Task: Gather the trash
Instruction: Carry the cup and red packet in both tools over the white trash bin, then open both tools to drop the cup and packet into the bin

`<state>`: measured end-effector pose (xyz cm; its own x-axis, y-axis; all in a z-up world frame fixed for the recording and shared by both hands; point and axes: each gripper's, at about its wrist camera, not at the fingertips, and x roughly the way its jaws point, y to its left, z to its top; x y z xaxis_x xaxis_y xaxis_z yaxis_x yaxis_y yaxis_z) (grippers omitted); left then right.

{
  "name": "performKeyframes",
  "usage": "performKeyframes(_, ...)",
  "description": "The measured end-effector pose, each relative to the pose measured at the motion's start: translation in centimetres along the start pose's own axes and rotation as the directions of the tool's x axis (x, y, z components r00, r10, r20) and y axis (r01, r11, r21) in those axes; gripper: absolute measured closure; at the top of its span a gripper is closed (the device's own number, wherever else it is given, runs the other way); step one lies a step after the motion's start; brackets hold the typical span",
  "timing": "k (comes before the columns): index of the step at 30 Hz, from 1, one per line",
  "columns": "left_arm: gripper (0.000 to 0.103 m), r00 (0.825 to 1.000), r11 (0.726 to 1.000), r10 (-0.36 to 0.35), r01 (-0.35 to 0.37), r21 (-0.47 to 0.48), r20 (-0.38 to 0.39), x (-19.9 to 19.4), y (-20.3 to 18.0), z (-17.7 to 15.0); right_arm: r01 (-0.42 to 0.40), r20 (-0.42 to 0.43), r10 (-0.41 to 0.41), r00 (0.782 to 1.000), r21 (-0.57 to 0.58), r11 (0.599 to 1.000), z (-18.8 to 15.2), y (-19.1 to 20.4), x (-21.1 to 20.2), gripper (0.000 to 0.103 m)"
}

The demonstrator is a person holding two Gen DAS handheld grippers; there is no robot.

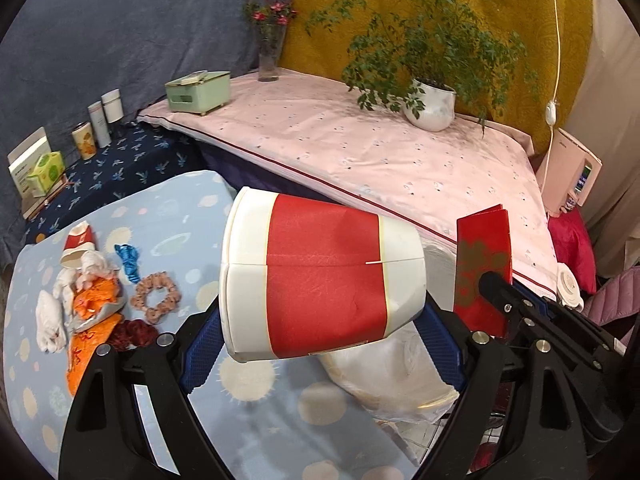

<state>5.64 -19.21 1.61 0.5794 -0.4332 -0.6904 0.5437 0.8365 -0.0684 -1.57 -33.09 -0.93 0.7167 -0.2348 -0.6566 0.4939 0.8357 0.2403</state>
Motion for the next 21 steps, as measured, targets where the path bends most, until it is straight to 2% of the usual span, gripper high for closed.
performKeyframes(9,0.020,0.999,0.999,-0.027,0.029,0.030,-0.036,2.7,-2.2,0.0,0.036,-0.026,-0.035,0.999,0.048,0.998,-0.3,-2.8,1.6,0.094)
performKeyframes(21,0.018,0.998,0.998,-0.040,0.043,0.050,-0.057,5.1,-3.4,0.3,0.048,-0.053,-0.044,0.998,0.078,0.996,-0.3,-4.2,3.2,0.091)
